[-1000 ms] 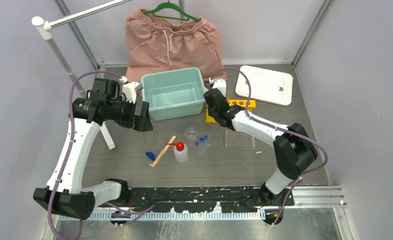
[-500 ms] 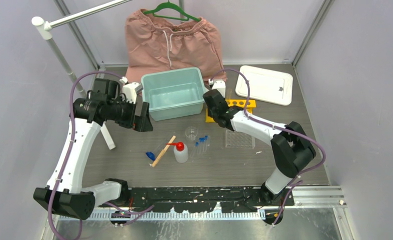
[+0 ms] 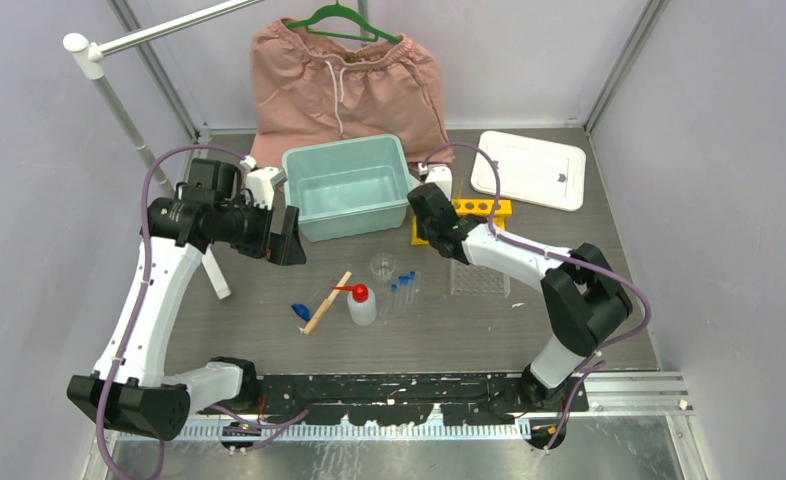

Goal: Organize the chemistry lab equipment

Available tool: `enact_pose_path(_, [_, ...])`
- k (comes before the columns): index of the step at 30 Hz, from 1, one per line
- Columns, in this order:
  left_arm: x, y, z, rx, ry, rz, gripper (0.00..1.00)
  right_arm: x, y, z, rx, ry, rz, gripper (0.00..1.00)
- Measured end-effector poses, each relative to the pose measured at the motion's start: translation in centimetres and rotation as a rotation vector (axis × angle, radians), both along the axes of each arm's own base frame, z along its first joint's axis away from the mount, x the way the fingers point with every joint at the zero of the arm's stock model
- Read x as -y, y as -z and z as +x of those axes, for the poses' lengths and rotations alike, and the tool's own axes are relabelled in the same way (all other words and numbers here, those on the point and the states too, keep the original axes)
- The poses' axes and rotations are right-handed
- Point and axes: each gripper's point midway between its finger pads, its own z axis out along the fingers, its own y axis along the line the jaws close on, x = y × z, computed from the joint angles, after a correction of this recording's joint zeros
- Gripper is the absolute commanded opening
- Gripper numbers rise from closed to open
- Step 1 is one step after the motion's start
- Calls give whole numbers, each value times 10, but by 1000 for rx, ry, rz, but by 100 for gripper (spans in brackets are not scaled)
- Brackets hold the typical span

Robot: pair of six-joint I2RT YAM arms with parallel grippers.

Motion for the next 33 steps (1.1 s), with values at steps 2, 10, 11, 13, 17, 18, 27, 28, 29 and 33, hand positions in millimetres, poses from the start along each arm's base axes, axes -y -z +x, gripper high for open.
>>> enact_pose_path(2, [0,0,0,0,0,0,100,1,-2,0,2,2,-1,1])
enact_pose_path(10, [0,0,0,0,0,0,100,5,-47,9,101,25,20,1])
enact_pose_path(11, [0,0,0,1,0,0,100,5,-54,12,117,28,23,1])
enact_pose_path(13, [0,0,0,1,0,0,100,4,-60,15,133,32,28,1])
enact_pose_path(17, [0,0,0,1,0,0,100,6,-61,16,135,35,26,1])
enact_pose_path(18, [0,0,0,2,0,0,100,6,-60,16,134,35,25,1])
enact_pose_path(27, [0,-1,1,6,0,-1,100,6,-44,20,107,40,4,1])
enact_pose_path(28, [0,-1,1,7,0,-1,100,6,-42,20,103,40,1,1])
enact_pose_path(29, [0,-1,1,7,0,-1,100,6,-39,20,99,39,-2,1])
enact_pose_path(33, [0,-1,1,6,0,-1,100,5,-39,23,108,41,6,1])
